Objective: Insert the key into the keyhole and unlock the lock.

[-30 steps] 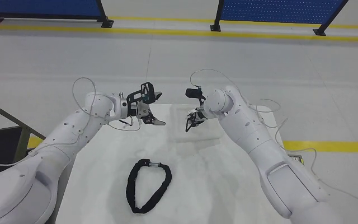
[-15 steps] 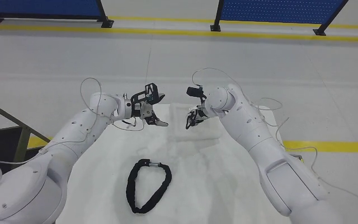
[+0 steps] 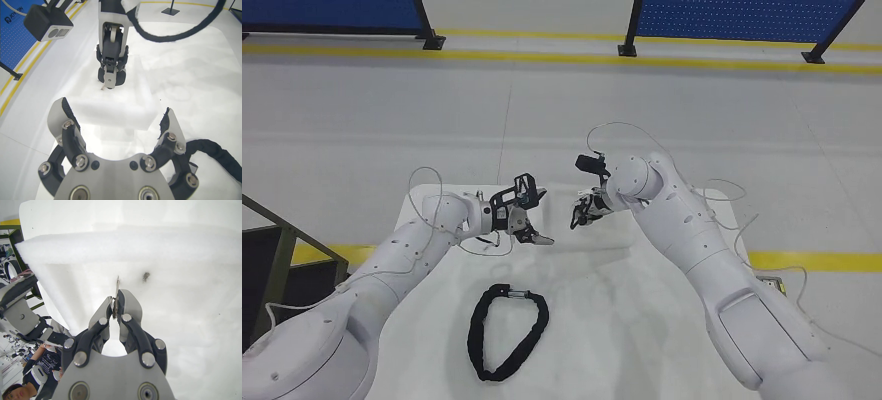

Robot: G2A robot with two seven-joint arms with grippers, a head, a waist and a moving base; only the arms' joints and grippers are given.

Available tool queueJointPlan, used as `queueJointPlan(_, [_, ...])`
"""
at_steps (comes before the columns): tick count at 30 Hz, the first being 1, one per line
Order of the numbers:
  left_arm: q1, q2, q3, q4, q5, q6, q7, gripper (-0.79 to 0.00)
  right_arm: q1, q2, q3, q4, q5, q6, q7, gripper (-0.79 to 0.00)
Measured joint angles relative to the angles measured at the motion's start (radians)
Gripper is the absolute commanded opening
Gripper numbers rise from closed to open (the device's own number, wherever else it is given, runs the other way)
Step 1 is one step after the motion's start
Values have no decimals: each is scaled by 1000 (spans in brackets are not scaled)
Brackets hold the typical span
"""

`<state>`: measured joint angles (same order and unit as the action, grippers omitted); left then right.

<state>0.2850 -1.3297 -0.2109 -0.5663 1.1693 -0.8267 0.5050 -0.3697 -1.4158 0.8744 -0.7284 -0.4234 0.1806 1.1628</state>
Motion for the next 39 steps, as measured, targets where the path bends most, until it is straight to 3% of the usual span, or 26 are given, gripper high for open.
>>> queueJointPlan(12, [3, -67, -19, 135, 35, -3, -18, 0, 1, 6, 13, -21, 6, -3, 36, -785])
queueJointPlan(25, [-2, -112, -59, 239, 11, -11, -58, 0, 4, 18, -2, -77, -60, 14, 100, -785])
queueJointPlan(32, [-21, -112, -71, 255, 43, -44, 40, 0, -2, 27, 20, -100, -38, -30, 133, -785])
queueJointPlan(39, [-51, -75, -75, 300, 113, -169, 195, 0, -29, 58, 51, -174, -51, -79, 265, -785])
